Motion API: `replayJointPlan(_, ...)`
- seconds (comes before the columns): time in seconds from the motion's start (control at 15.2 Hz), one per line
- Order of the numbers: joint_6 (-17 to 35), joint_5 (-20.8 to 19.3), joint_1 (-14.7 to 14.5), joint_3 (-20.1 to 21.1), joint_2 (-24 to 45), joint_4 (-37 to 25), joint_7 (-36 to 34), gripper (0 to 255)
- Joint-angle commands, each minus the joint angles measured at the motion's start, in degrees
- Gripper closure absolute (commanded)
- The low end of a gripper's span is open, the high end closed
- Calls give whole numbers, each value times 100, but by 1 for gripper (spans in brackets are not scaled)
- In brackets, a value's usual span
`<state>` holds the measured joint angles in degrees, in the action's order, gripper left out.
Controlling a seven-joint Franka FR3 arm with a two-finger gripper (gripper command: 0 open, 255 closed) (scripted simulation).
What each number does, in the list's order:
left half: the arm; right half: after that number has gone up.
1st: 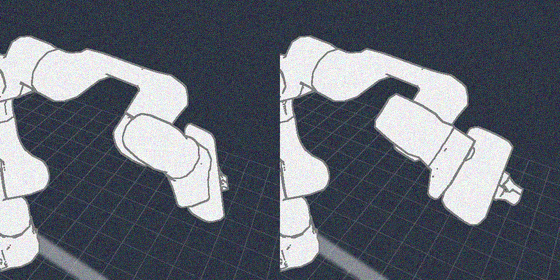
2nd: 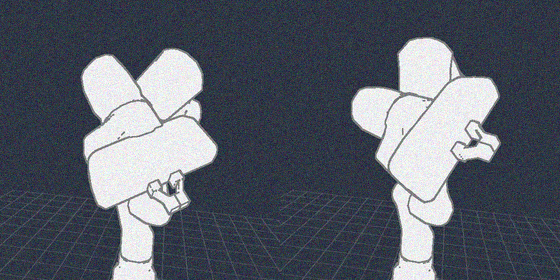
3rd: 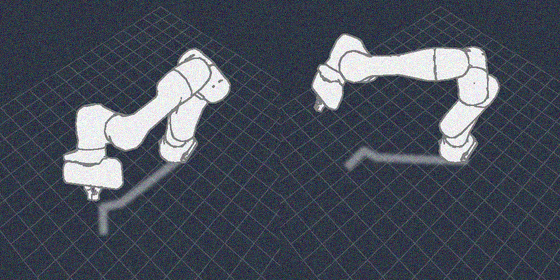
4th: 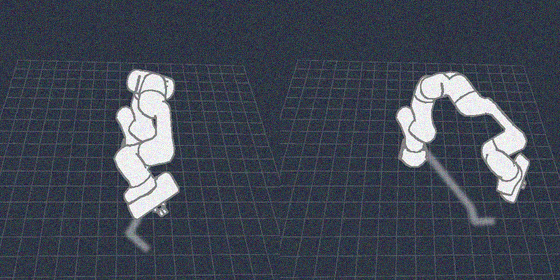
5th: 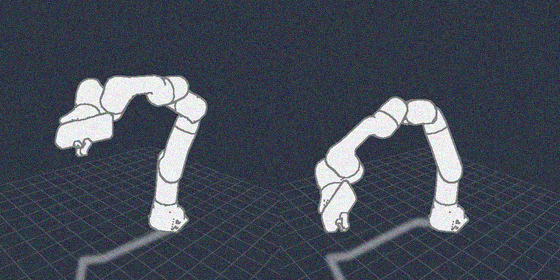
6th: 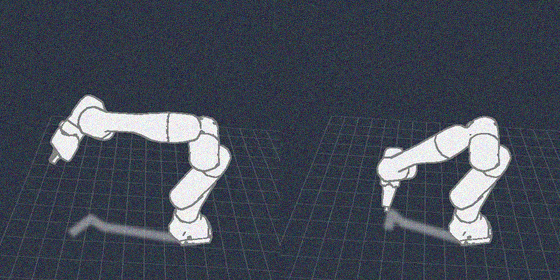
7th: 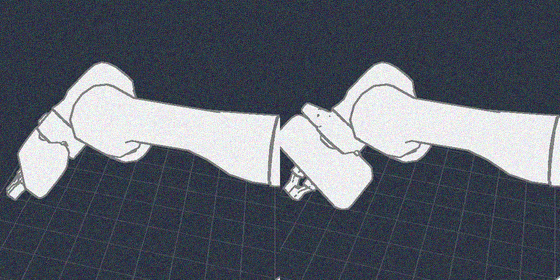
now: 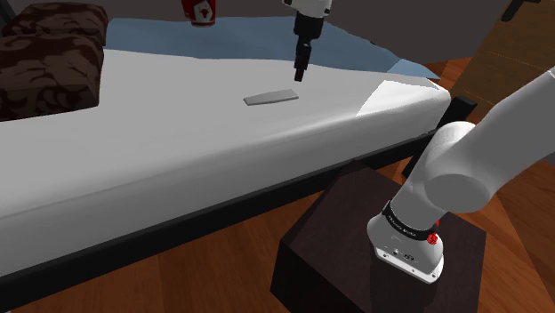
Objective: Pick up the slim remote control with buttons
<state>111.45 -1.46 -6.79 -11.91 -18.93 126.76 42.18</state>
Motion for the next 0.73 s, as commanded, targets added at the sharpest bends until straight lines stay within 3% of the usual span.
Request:
replayJointPlan(0.0,175,15,-79,-139,461,-220,617,0)
replayJointPlan(0.66,726,310,-167,-305,2669,-1585,3216,0)
